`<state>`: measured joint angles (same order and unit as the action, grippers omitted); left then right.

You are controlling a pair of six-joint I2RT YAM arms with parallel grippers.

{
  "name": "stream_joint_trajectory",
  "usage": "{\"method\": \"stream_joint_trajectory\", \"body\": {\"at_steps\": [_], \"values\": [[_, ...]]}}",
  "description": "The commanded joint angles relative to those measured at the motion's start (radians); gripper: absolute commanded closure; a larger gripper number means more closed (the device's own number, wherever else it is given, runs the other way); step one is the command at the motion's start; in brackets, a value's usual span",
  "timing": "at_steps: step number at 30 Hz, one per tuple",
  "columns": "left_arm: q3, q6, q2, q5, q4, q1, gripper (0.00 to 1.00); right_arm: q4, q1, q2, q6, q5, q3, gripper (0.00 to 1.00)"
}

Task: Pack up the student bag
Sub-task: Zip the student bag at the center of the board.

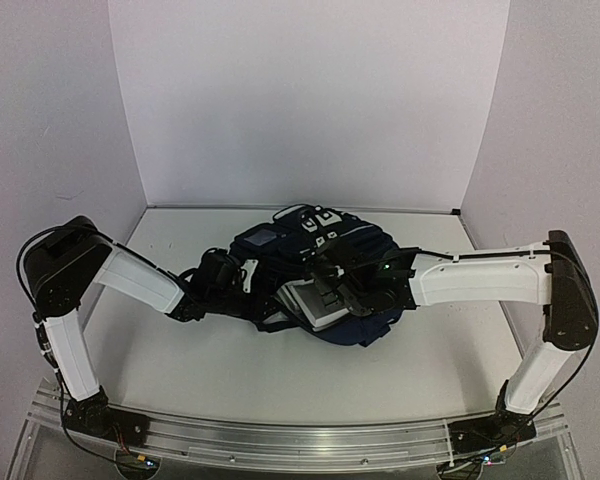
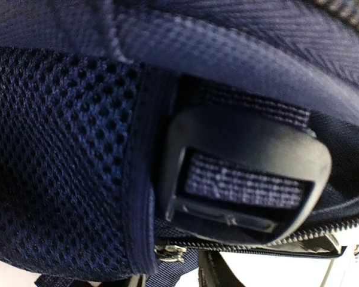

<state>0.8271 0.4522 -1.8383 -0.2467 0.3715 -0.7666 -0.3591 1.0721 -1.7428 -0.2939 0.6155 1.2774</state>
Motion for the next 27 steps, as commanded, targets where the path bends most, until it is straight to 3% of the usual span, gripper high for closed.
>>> {"method": "stream_joint_trajectory", "body": {"at_steps": [1, 8, 18, 27], "values": [[0.061, -0.039, -0.014, 0.041, 0.017, 0.001, 0.8, 0.055, -0.006, 0.035, -0.027, 0.026, 0.021, 1.0], [0.041, -0.053, 0.021, 0.019, -0.011, 0.0, 0.99, 0.055, -0.006, 0.046, -0.035, 0.033, 0.019, 1.0], [0.063, -0.044, 0.086, -0.179, -0.068, -0.05, 1.0, 0.056, -0.006, 0.021, -0.055, 0.034, 0.039, 1.0], [0.14, -0.034, 0.116, -0.197, -0.147, -0.156, 1.0, 0.061, -0.006, -0.005, -0.097, 0.036, 0.058, 1.0]]}}
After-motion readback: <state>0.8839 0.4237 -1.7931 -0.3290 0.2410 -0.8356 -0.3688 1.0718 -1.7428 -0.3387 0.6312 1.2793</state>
